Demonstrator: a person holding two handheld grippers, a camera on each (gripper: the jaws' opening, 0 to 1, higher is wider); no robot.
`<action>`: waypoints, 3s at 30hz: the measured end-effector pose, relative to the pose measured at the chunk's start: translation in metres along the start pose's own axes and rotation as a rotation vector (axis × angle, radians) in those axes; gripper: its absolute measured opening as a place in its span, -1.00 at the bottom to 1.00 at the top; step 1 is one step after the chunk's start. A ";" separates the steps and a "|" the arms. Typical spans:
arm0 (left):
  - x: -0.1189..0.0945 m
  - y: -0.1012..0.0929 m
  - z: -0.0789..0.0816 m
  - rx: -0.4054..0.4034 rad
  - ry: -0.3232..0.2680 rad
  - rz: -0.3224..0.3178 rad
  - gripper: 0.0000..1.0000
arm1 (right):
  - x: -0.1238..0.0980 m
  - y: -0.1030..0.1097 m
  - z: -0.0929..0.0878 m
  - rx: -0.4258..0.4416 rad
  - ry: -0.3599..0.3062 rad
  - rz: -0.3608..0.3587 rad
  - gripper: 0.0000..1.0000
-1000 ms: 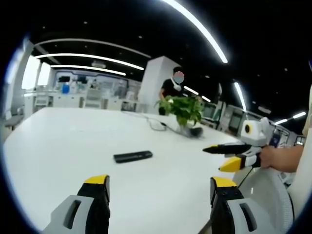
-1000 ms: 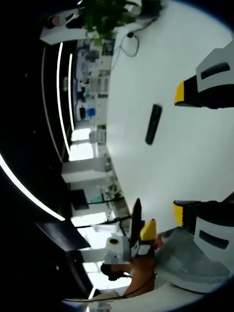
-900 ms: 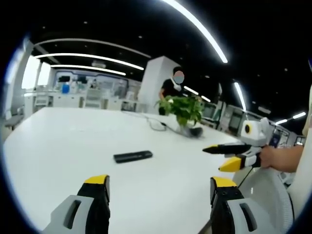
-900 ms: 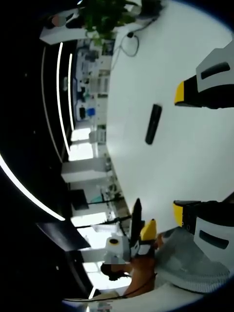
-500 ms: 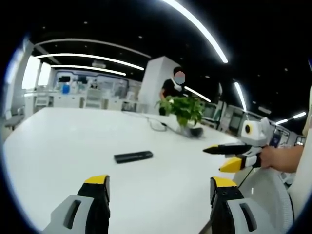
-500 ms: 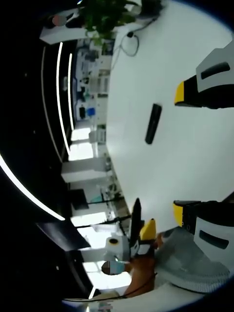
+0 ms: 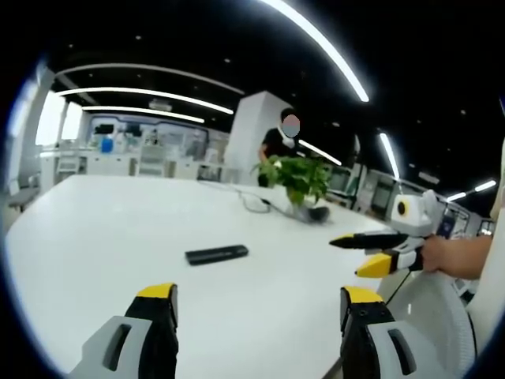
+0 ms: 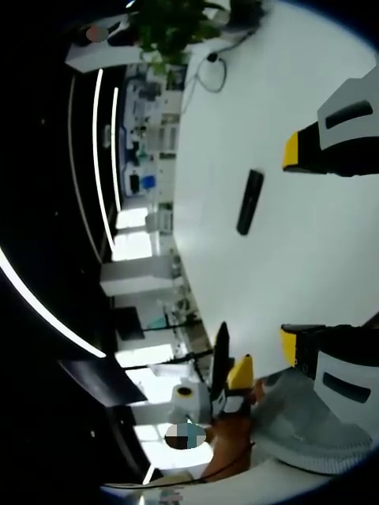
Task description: Press the specified remote control buttons in sequence, fully releasing each button before pressing the next.
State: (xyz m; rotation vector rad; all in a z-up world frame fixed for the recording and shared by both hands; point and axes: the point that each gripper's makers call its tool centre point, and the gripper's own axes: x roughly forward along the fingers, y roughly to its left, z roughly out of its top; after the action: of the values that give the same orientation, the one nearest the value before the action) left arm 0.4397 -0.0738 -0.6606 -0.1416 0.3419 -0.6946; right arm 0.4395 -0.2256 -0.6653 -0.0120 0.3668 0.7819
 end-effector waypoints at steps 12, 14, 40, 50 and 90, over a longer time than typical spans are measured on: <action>0.002 -0.001 0.004 0.009 0.000 -0.010 0.74 | 0.003 0.004 0.002 -0.046 0.015 0.018 0.53; 0.003 -0.001 0.005 0.009 0.001 -0.011 0.74 | 0.003 0.003 0.003 -0.051 0.017 0.019 0.54; 0.022 0.009 0.031 0.062 0.008 -0.055 0.74 | 0.014 -0.015 0.027 -0.075 0.008 0.039 0.54; 0.034 0.031 0.040 0.092 0.021 -0.061 0.74 | 0.029 -0.032 0.038 -0.106 0.015 0.043 0.54; 0.098 0.090 0.050 0.212 0.117 -0.111 0.71 | 0.078 -0.086 0.071 -0.235 0.073 0.090 0.46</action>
State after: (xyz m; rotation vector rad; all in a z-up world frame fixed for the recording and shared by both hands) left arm 0.5821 -0.0680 -0.6607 0.0826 0.3720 -0.8461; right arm 0.5721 -0.2227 -0.6349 -0.2464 0.3442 0.9123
